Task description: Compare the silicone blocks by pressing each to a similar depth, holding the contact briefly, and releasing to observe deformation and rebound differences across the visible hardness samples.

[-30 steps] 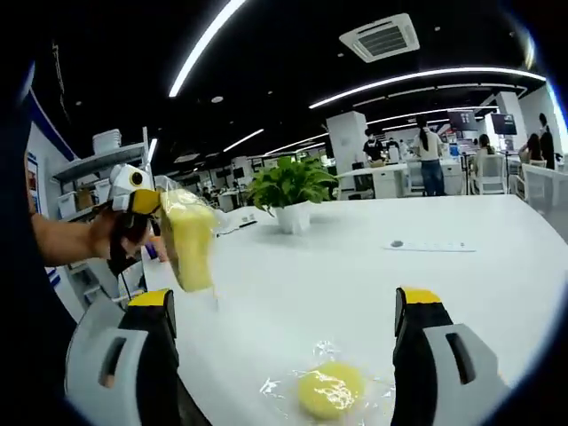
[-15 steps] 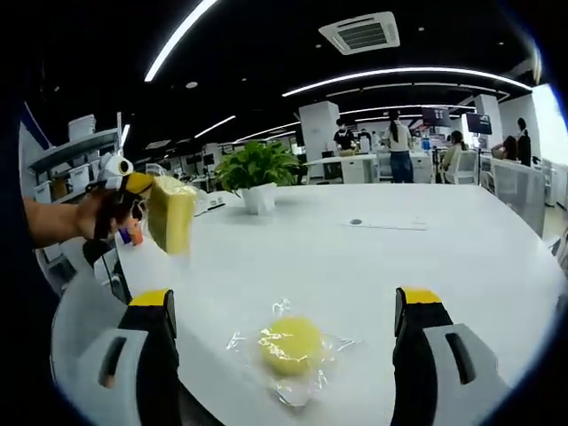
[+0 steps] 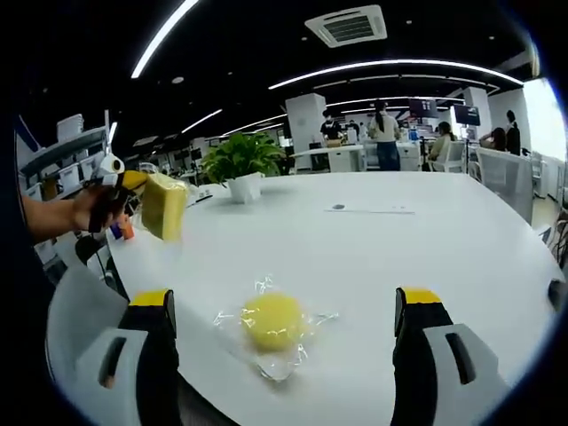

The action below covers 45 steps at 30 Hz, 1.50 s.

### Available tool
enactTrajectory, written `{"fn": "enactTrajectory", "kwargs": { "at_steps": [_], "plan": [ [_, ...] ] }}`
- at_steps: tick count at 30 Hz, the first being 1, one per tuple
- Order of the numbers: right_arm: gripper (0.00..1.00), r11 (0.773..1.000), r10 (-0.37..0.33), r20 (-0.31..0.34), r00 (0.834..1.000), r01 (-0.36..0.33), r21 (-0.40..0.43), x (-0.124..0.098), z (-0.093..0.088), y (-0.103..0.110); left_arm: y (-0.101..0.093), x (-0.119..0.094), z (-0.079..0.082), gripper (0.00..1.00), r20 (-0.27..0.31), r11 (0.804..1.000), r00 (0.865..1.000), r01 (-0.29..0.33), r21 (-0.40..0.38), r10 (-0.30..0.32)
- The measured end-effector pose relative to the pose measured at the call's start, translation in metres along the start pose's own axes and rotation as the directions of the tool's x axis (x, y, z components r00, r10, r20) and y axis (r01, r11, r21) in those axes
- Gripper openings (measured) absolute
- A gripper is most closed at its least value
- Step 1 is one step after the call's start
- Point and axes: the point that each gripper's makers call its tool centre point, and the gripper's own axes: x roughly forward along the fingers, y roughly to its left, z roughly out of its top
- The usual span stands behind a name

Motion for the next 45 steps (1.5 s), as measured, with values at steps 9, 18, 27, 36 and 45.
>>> {"fn": "enactTrajectory", "kwargs": {
  "at_steps": [9,18,27,36,45],
  "plan": [
    [0.96,1.000,0.000,-0.016,1.000,0.001,0.016,-0.004,-0.014,0.005,0.012,-0.005,-0.015,0.00,-0.019,0.999,1.000,-0.026,-0.047,0.025],
    [0.96,1.000,-0.017,-0.035,0.999,0.016,-0.019,-0.008,-0.024,0.003,0.032,-0.010,-0.023,0.00,-0.008,0.990,0.998,-0.057,-0.132,0.056],
    [0.96,0.998,-0.055,-0.029,0.998,0.053,-0.040,-0.012,-0.029,-0.004,0.041,-0.011,-0.034,0.00,-0.023,0.980,0.997,-0.079,-0.184,0.076],
    [0.96,0.998,-0.046,-0.058,0.997,0.043,-0.045,-0.012,-0.041,-0.001,0.054,-0.013,-0.047,0.00,-0.045,0.964,0.995,-0.095,-0.246,0.087],
    [0.96,0.999,-0.053,-0.070,0.996,0.053,-0.014,-0.013,-0.045,-0.001,0.075,-0.017,-0.061,0.00,-0.070,0.937,0.991,-0.133,-0.323,0.116]
  ]
}}
